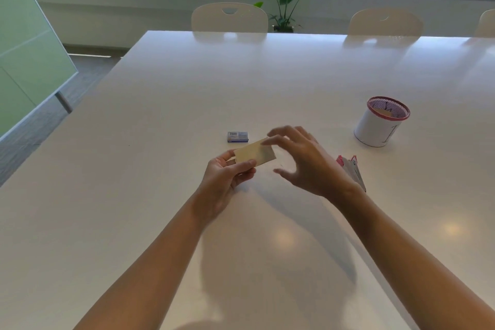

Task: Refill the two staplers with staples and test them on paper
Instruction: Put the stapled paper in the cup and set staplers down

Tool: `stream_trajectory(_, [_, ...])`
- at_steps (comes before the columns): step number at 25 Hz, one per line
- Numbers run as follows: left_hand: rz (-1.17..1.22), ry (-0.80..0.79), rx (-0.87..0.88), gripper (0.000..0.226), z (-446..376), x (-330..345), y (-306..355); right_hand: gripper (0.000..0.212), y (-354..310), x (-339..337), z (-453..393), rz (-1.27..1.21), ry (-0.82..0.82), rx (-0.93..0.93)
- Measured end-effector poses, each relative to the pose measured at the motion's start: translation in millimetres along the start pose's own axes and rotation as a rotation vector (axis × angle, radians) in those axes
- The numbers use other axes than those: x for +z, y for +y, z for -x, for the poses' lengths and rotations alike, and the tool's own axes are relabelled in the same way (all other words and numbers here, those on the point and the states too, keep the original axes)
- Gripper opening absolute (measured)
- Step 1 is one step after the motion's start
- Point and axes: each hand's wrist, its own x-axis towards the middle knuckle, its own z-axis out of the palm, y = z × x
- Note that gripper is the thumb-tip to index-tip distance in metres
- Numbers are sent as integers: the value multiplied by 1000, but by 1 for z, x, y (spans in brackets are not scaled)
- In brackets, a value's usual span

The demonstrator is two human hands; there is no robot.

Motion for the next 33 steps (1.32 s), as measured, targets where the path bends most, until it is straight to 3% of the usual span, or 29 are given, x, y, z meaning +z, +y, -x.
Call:
stream_trajectory(2, [-25,-43,-33,47,2,-2,3,47,-1,4,-6,35,23,-70])
stream_trajectory(5, [-67,-76,-63,36,2,-2,5,24,1,3,-12,-3,105,-101])
stream_trajectory(7, [-75,-63,-59,26,2,-2,5,18,1,0,-13,-45,124,-100])
stream_trajectory(9, [-60,-44,-50,35,2,1,5,17,1,1,-12,-128,141,-65])
stream_trajectory(14, [-41,-69,-4,63,1,0,1,13,-9,5,-11,-727,157,427])
stream_trajectory(18, [-85,-32,41,35,-1,-1,-3,17,-16,8,-10,-1097,22,689])
stream_trajectory(23, [-93,-80,49,20,-2,-7,-6,18,-23,17,-8,-1128,-37,758])
stream_trajectory(33, [-175,-75,125,18,0,-9,-10,15,-38,29,-2,-1037,26,832])
